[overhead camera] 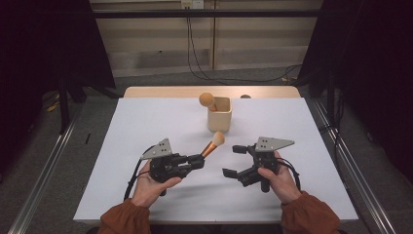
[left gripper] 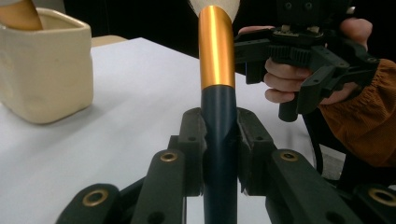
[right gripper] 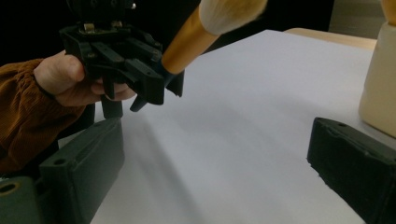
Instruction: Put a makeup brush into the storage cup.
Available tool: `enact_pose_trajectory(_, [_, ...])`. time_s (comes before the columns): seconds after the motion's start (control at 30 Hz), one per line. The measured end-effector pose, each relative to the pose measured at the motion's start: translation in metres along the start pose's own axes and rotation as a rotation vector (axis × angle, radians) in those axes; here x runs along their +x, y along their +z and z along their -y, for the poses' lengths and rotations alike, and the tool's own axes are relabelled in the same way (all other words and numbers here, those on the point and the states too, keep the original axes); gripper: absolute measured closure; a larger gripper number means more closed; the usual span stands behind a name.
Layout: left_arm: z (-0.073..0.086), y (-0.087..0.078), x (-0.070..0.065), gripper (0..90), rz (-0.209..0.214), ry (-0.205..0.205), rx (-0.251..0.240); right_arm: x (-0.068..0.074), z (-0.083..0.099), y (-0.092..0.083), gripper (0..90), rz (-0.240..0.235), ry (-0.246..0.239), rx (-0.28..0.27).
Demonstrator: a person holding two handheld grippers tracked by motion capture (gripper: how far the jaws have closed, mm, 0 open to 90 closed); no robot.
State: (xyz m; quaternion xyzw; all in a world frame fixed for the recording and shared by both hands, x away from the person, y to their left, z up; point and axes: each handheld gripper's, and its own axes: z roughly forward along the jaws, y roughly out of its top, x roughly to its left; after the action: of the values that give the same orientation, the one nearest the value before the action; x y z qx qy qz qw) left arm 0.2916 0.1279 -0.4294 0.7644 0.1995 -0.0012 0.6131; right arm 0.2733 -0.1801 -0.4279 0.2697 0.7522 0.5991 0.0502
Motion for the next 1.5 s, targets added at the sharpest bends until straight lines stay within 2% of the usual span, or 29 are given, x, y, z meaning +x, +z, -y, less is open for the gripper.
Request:
enact_pose_trajectory(0.17, [0.000,0.005,-0.001,74.6,0.006,-0.007,-0.018,0.003,-0.005,0.001,2.8,-0.040,-0.002,-0.056])
enact_pose_trajectory(0.27, [-0.001,0.006,-0.001,74.6,0.006,0.001,-0.032,0.004,-0.008,0.004,2.8,-0.027,-0.012,-0.073])
enact_pose_trajectory(0.37, [-0.005,0.005,-0.002,74.6,0.009,0.005,-0.062,0.004,-0.012,0.006,2.8,-0.023,0.015,-0.091])
enact_pose_trajectory(0.53, [-0.006,0.007,-0.003,74.6,0.007,0.019,-0.069,0.004,-0.019,0.010,4.7,-0.023,0.037,-0.135])
enact_pose_trajectory(0.57, [-0.005,0.007,-0.003,74.5,0.006,0.025,-0.066,0.005,-0.019,0.012,6.5,-0.015,0.039,-0.137])
enact_pose_trajectory(0.63, [-0.004,0.010,-0.004,74.5,0.016,0.019,-0.063,0.004,-0.019,0.014,15.6,-0.031,0.052,-0.146])
enact_pose_trajectory(0.87, [0.000,0.019,-0.008,74.5,0.031,0.028,-0.053,0.004,-0.018,0.020,29.0,-0.052,0.079,-0.160])
enact_pose_trajectory(1.03, [0.001,0.022,-0.008,74.5,0.034,0.024,-0.047,0.001,-0.016,0.020,46.6,-0.063,0.107,-0.164])
enact_pose_trajectory(1.23, [0.003,0.023,-0.007,74.5,0.035,0.017,-0.047,-0.001,-0.015,0.020,59.2,-0.080,0.136,-0.164])
enact_pose_trajectory(1.3, [0.003,0.024,-0.007,74.5,0.040,0.011,-0.049,-0.001,-0.014,0.022,65.9,-0.091,0.144,-0.171])
enact_pose_trajectory(1.5, [0.005,0.025,-0.005,73.9,0.032,0.021,-0.044,-0.004,-0.014,0.023,69.7,-0.114,0.171,-0.168])
